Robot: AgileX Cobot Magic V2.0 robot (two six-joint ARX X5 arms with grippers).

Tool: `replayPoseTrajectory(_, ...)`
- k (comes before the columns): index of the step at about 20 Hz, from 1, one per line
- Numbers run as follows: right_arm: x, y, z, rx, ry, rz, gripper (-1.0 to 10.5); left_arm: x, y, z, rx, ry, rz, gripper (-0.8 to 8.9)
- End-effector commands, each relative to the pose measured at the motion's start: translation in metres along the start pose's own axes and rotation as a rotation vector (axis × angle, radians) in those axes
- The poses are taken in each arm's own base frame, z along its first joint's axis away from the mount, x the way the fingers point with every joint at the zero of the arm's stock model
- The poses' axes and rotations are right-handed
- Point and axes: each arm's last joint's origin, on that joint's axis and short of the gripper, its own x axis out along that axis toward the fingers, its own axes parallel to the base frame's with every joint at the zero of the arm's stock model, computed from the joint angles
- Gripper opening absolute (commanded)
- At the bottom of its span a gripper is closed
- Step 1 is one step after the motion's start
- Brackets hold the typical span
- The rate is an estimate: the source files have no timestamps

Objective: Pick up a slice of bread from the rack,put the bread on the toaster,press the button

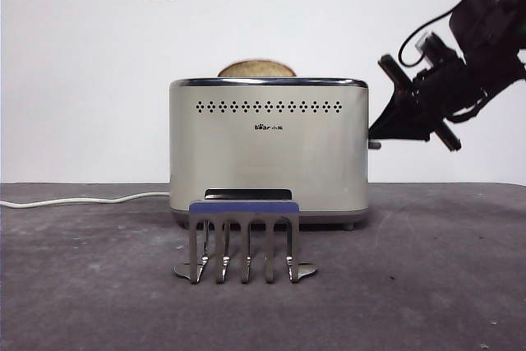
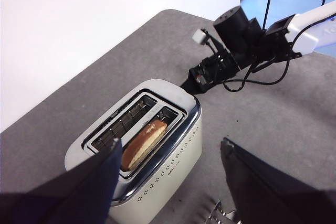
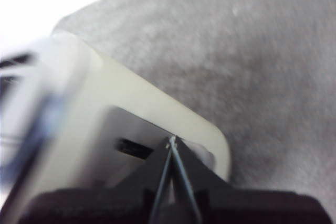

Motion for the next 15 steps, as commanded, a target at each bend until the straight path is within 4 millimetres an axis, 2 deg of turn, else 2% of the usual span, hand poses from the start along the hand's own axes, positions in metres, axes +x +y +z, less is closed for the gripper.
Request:
replayPoseTrajectory(1, 0.011, -0.014, -0.017, 0.039, 0.061, -0.027, -0.1, 0.001, -0.001, 0.0, -0.006, 0.001, -0.005, 3.19)
replayPoseTrajectory(7, 0.018, -0.024, -0.03, 0.059, 0.129, -0.048, -0.1, 0.001, -0.001, 0.0, -0.007, 0.005, -0.005, 3.19)
replayPoseTrajectory(15, 0.018, -0.024, -0.031, 0.067, 0.136, -0.05, -0.1, 0.001, -0.001, -0.002, -0.011, 0.021, -0.008, 3.19)
